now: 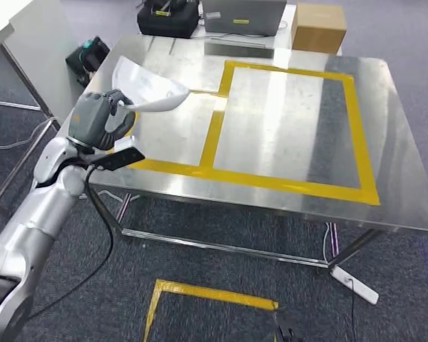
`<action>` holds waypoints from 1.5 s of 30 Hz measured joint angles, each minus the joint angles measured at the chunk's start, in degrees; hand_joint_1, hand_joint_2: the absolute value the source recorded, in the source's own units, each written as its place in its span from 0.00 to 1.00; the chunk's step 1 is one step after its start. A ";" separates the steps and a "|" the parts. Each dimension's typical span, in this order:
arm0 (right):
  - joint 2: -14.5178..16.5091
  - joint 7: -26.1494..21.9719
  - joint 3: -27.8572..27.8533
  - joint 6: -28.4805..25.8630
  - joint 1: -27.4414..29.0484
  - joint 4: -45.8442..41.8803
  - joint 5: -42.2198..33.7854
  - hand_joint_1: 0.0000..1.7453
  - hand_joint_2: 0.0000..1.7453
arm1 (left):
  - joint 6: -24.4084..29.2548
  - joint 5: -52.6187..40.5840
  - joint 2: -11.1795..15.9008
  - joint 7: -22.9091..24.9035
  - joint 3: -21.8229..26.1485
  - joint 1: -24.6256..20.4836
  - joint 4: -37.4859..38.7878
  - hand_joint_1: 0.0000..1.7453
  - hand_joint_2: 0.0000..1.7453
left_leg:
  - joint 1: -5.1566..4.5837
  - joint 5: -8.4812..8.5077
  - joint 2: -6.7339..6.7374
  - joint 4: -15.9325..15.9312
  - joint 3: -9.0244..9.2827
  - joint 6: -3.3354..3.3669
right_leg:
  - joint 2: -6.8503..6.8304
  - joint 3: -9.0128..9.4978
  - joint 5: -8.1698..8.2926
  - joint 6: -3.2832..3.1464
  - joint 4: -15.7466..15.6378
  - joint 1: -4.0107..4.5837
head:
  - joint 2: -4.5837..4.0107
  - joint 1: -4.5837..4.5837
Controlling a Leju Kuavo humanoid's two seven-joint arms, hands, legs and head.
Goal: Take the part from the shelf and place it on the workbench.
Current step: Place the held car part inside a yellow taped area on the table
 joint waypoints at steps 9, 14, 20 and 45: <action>0.09 -0.13 0.00 -0.01 0.64 0.00 -0.03 0.00 0.00 | 0.25 0.05 -0.63 0.02 -0.05 0.11 3.47 1.00 1.00 | -0.85 -4.06 -0.51 -0.12 4.78 -0.15 | 0.03 -3.18 8.36 -1.70 -5.85 0.98 | 0.00 0.05; 0.29 -0.17 0.01 -0.17 0.58 0.00 -0.04 0.00 0.00 | 0.37 0.33 -0.94 0.02 -0.25 -0.01 4.73 1.00 1.00 | -0.67 -4.85 -0.37 3.47 4.03 -1.78 | 0.11 -0.52 7.86 -3.02 -7.42 0.77 | 0.00 -0.16; 0.36 0.03 0.01 -0.22 0.90 0.00 0.06 0.00 0.00 | 0.86 0.40 -1.08 -0.10 -0.62 0.92 6.51 1.00 1.00 | 0.26 -6.56 -0.22 13.93 -5.56 -3.32 | 0.29 2.03 5.71 -2.76 -7.59 -0.07 | 0.00 -0.36; 0.42 -0.04 0.12 0.06 0.65 0.00 0.16 0.00 0.00 | 5.49 -6.51 -1.43 1.66 -3.44 0.23 11.86 0.00 0.75 | 0.46 2.26 -0.28 -0.50 -1.53 -1.71 | -0.06 4.44 3.82 0.14 -9.04 -0.28 | 0.00 -0.27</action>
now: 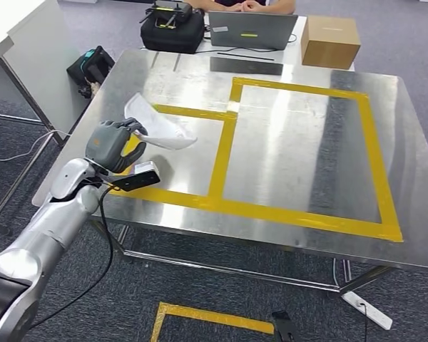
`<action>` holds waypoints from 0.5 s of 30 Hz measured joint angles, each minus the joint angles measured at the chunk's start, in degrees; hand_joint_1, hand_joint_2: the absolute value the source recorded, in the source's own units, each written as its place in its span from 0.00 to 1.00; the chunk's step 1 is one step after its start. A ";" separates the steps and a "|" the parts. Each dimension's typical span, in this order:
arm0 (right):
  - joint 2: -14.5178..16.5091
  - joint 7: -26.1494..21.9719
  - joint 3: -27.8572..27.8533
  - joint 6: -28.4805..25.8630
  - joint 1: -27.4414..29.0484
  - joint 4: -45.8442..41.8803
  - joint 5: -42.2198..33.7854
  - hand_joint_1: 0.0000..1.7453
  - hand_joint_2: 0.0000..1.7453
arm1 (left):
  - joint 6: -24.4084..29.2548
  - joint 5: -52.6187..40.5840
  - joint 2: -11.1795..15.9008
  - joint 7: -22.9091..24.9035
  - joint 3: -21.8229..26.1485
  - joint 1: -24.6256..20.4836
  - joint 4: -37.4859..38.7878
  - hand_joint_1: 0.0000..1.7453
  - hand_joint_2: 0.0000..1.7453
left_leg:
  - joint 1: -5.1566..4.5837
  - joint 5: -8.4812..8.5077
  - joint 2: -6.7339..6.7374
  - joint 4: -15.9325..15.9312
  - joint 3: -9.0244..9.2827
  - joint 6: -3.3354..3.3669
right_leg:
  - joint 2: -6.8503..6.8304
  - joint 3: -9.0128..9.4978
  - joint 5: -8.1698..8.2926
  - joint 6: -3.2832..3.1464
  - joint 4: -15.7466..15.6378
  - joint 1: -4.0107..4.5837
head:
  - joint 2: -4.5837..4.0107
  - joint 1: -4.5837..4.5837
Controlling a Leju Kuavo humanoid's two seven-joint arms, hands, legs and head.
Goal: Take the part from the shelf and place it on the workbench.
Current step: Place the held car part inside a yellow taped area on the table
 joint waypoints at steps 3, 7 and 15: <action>0.00 -0.10 0.08 0.00 0.00 0.00 0.01 0.00 0.00 | -0.07 0.24 -0.21 -0.14 -0.17 -0.22 0.22 0.00 0.00 | 0.08 0.05 0.00 -0.01 0.01 -0.08 | 0.00 -0.06 -0.02 -0.02 0.17 0.09 | 0.00 0.01; 0.01 -0.13 0.38 0.01 -0.01 0.00 0.04 0.00 0.00 | -0.17 1.04 -0.38 -1.02 -0.23 -0.25 0.35 0.00 0.00 | 0.11 0.08 0.00 -0.01 0.01 -0.12 | 0.00 -0.14 -0.08 -0.12 0.36 0.11 | 0.00 0.00; 0.01 -0.03 0.46 0.20 -0.05 0.00 0.08 0.00 0.00 | 0.27 1.08 -0.42 -1.59 -0.44 -0.26 0.41 0.00 0.00 | 0.13 0.08 0.00 -0.01 0.01 -0.13 | 0.00 -0.17 -0.12 -0.18 0.42 0.11 | 0.00 0.01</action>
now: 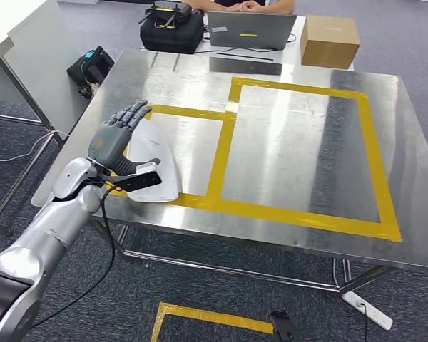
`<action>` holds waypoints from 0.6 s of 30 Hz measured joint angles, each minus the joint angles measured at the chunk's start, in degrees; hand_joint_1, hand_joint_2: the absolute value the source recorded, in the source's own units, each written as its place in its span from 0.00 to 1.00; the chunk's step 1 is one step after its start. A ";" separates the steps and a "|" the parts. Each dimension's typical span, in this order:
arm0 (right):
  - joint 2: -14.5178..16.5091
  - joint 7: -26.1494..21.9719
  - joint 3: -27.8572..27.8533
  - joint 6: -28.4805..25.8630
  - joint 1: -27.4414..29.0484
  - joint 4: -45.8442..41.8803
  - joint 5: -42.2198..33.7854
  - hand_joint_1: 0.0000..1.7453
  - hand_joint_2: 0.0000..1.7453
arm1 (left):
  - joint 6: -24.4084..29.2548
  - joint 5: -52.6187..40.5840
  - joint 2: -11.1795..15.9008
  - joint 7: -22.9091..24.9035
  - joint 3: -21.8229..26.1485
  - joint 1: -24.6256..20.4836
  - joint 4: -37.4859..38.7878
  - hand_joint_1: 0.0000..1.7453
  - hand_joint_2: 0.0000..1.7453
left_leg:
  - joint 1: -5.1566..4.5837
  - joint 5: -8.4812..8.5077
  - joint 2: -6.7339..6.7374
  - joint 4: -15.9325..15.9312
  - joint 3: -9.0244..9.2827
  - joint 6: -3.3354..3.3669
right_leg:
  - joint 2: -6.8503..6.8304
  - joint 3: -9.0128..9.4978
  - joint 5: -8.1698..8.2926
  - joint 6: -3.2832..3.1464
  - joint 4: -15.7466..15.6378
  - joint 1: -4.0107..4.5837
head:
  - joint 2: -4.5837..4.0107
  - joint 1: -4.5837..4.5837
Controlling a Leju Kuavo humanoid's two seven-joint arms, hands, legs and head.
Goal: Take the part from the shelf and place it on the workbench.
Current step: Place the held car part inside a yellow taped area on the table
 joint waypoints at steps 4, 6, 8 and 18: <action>-0.01 -0.01 0.02 0.02 -0.01 0.00 0.01 0.00 0.00 | 0.08 0.00 -0.04 -0.10 -0.09 0.01 0.01 0.00 0.00 | 0.00 0.00 0.00 0.00 0.00 0.00 | 0.00 0.00 0.00 0.00 0.00 0.00 | 0.00 0.00; 0.00 -0.01 0.02 0.06 -0.01 0.00 -0.02 0.00 0.00 | 0.09 0.00 -0.08 -0.10 -0.10 0.03 0.01 0.00 0.00 | 0.00 0.00 0.00 0.00 0.00 0.00 | 0.00 0.00 -0.01 -0.01 0.00 0.00 | 0.00 -0.01; 0.01 -0.01 0.02 0.10 -0.01 0.00 -0.05 0.00 0.00 | 0.08 0.01 -0.10 -0.10 -0.10 0.06 0.01 0.00 0.00 | 0.00 0.00 0.00 0.00 0.00 0.00 | 0.00 0.00 -0.01 -0.01 0.00 0.00 | 0.00 -0.01; 0.18 0.06 0.02 -0.13 -0.04 0.00 -0.21 0.00 0.00 | -0.46 2.13 -0.45 0.56 -0.08 -0.21 0.01 0.00 0.00 | 0.34 1.11 0.30 -2.42 1.34 1.47 | 0.01 -3.54 -4.79 1.02 7.49 -0.21 | 0.00 0.25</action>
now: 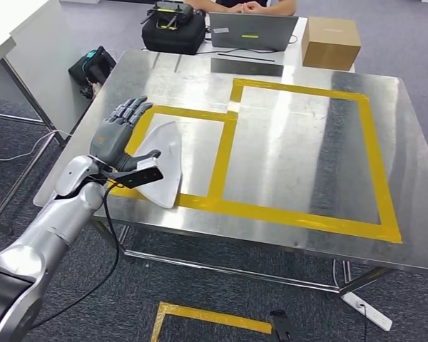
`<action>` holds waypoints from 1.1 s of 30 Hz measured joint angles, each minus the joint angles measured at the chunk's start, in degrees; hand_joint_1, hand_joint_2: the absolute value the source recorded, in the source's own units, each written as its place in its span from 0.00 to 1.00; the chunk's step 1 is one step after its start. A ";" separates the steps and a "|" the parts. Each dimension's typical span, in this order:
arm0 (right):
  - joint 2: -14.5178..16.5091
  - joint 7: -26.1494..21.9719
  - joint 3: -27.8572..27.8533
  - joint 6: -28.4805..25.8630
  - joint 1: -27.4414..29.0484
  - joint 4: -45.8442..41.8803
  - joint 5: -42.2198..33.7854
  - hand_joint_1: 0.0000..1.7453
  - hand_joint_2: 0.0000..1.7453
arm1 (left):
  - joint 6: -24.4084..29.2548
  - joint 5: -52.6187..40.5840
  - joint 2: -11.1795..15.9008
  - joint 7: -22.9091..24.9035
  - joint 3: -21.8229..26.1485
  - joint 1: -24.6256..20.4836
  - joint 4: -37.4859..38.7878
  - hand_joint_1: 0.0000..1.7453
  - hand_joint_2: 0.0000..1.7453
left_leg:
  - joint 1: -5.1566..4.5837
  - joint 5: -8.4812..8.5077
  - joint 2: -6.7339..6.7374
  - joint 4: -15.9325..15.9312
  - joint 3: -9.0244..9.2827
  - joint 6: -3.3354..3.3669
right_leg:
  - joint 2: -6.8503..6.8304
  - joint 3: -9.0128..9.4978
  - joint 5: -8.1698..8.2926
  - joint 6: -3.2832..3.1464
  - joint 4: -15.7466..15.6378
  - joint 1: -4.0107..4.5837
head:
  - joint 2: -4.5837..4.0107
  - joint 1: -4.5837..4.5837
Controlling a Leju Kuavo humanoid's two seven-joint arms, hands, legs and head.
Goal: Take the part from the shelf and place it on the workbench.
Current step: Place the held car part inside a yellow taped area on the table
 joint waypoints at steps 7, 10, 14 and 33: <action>0.00 0.10 -0.01 -0.10 0.06 0.01 -0.07 0.00 0.00 | -0.10 0.60 0.36 0.09 0.19 0.80 0.00 0.00 0.00 | 1.24 0.32 -0.09 0.98 -0.97 -2.23 | 0.21 1.84 3.50 1.98 -2.81 -1.29 | 0.00 0.17; 0.20 0.15 -0.02 -0.11 0.01 0.02 -0.13 0.00 0.00 | -0.08 0.78 0.71 0.11 0.30 0.68 0.00 0.00 0.00 | 1.17 0.80 -0.50 2.14 -1.97 -3.72 | 1.21 2.47 4.01 0.69 -4.06 -1.42 | 0.00 0.27; 0.12 0.22 -0.02 -0.14 0.06 0.01 -0.29 0.00 0.00 | -0.04 1.18 1.53 0.21 0.59 0.90 0.02 0.00 0.00 | 1.19 -2.24 -0.08 5.85 -4.00 -4.25 | 1.19 0.56 4.81 -1.77 -3.26 -1.19 | 0.00 -0.03; -0.45 0.44 -0.02 0.04 0.21 0.02 -0.15 0.00 0.00 | 0.47 1.88 3.73 0.26 2.30 1.60 0.72 0.00 0.00 | -1.68 -2.92 0.41 2.94 0.03 1.09 | 0.18 -8.03 -1.67 -0.74 10.82 0.80 | 0.00 0.05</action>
